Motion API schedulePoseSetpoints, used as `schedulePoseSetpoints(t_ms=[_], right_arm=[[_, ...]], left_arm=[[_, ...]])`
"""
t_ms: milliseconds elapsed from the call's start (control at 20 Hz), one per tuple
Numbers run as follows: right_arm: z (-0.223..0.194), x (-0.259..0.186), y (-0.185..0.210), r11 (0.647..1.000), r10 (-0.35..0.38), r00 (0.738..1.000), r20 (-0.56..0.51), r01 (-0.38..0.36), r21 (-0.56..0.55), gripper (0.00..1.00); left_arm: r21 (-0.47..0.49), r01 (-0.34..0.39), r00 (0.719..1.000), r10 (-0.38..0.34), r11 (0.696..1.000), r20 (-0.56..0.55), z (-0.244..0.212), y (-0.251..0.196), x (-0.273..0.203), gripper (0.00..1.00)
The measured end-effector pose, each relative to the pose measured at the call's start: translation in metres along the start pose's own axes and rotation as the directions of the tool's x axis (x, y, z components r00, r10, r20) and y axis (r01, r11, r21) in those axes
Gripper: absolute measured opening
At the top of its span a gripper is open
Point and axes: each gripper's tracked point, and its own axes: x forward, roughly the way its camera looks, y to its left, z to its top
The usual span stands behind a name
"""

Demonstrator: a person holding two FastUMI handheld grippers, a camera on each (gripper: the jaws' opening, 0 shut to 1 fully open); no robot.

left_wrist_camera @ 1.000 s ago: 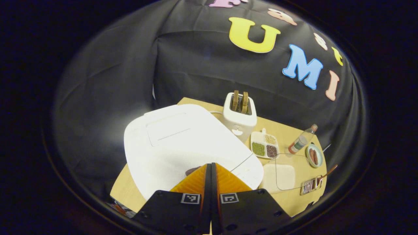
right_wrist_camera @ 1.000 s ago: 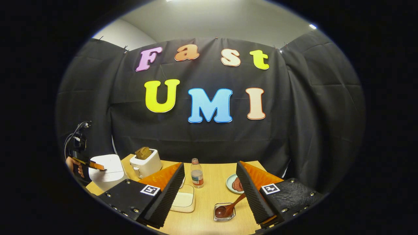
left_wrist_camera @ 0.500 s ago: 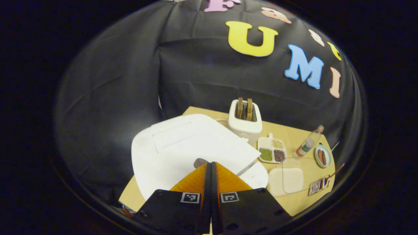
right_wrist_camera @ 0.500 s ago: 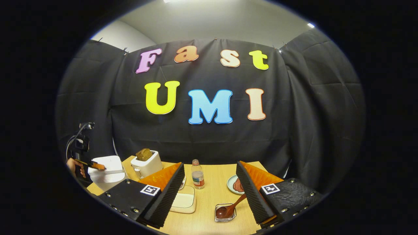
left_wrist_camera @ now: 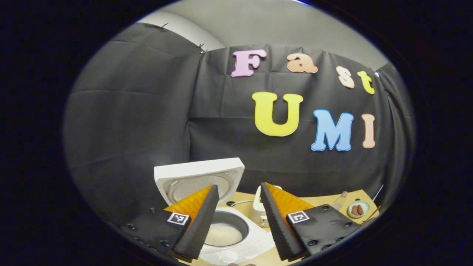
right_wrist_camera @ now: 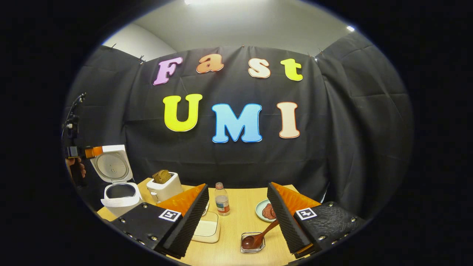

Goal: Close the left gripper, press the button to open the rice cooker; take a wooden spoon from the chopstick holder with the right hand, scoop a spoonful of rice and pour it into the rice cooker, then put the wooden spoon back into the chopstick holder.

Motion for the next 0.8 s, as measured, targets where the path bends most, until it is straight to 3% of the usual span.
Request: schedulePoseSetpoints(t_ms=[50, 150, 350, 550, 600, 800], right_arm=[[-0.001, 0.001, -0.005, 1.0, -0.005, 1.0, 0.001, 0.005, 0.003, 0.97], [-0.006, 0.003, -0.014, 1.0, -0.015, 1.0, 0.0, 0.015, 0.014, 0.97], [-0.016, 0.011, -0.038, 0.999, -0.033, 0.999, 0.009, 0.033, 0.029, 0.97], [-0.043, 0.022, -0.065, 0.997, -0.054, 0.998, -0.037, 0.055, 0.049, 0.97], [-0.049, 0.024, -0.07, 0.997, -0.052, 0.998, -0.041, 0.054, 0.054, 0.94], [-0.092, 0.043, -0.088, 0.998, -0.044, 0.992, -0.118, 0.05, 0.047, 0.97]], left_arm=[[0.0, 0.003, 1.0, -0.003, 1.0, 0.029, 0.005, -0.006, -0.01, 0.82], [0.007, 0.022, 0.996, -0.022, 1.0, 0.082, 0.013, -0.022, -0.026, 0.92], [-0.038, 0.088, 0.976, -0.078, 0.995, 0.204, 0.013, -0.061, -0.061, 0.89], [-0.086, 0.085, 0.984, -0.07, 0.993, 0.164, -0.018, -0.079, -0.079, 0.95], [-0.089, 0.099, 0.984, -0.084, 0.991, 0.157, -0.021, -0.086, -0.082, 0.9], [0.005, 0.118, 0.984, -0.118, 0.993, 0.133, -0.028, -0.107, -0.095, 0.93]])
